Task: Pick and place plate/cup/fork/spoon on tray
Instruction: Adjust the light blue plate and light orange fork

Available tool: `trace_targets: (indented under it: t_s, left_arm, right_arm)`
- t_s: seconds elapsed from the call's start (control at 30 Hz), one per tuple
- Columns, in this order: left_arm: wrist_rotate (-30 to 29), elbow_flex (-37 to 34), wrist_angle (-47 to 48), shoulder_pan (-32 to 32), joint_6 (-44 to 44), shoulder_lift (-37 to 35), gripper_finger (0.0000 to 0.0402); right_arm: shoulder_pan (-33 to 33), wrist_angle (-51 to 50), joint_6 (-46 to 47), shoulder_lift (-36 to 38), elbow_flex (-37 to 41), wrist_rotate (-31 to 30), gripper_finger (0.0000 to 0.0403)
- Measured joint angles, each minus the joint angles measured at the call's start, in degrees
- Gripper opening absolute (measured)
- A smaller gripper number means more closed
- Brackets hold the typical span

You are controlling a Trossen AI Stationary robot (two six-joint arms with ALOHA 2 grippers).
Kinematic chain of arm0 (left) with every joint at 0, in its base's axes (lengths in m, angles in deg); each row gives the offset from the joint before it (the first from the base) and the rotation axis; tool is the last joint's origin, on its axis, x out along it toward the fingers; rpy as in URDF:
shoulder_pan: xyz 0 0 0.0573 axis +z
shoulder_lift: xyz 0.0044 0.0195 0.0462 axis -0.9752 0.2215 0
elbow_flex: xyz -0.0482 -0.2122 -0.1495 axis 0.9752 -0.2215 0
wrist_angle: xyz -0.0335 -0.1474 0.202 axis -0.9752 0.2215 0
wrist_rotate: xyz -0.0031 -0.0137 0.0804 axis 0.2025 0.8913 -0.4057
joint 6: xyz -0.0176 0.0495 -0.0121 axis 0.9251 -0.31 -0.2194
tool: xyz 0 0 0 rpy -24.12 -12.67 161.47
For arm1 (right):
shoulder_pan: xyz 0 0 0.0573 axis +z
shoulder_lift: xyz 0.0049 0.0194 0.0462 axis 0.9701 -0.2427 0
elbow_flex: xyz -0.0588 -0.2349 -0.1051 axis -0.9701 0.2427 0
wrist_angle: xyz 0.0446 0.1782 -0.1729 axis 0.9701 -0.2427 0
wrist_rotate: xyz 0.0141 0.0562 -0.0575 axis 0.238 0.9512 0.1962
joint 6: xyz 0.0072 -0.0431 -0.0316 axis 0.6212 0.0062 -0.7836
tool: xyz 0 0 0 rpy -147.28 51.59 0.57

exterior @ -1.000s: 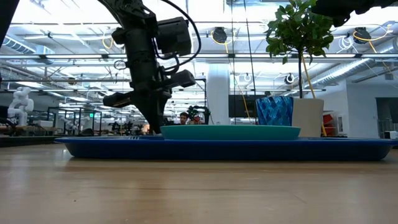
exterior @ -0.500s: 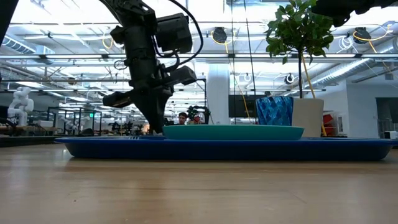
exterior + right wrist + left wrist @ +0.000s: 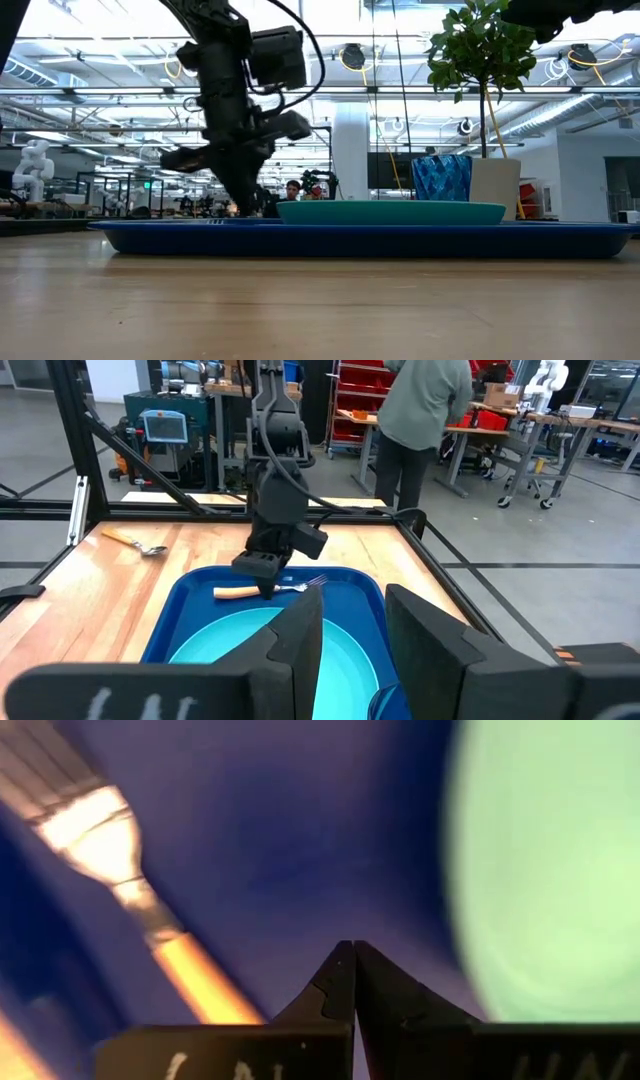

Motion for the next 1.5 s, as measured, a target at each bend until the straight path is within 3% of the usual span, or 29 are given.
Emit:
trace_targets:
  t_s: [0.23,0.63,0.87,1.5]
  left_arm:
    - [0.02,0.0,7.31,-0.16,1.66,0.0,0.0001]
    - [2.31,0.0,7.04,-3.93,6.45,0.0,0.0001]
    - [2.44,0.0,2.16,-7.49,11.19,0.0,0.0001]
    - [2.07,0.0,3.84,-13.36,18.11,0.0,0.0001]
  right_arm:
    - [0.02,-0.13,-0.35,0.0,0.0,-0.02,0.0106]
    - [0.0,-0.26,-0.46,0.0,0.0,-0.02,0.0106]
    - [0.0,-0.24,-0.44,0.0,0.0,-0.02,0.0106]
    - [0.01,-0.39,-0.42,0.0,0.0,-0.01,0.0106]
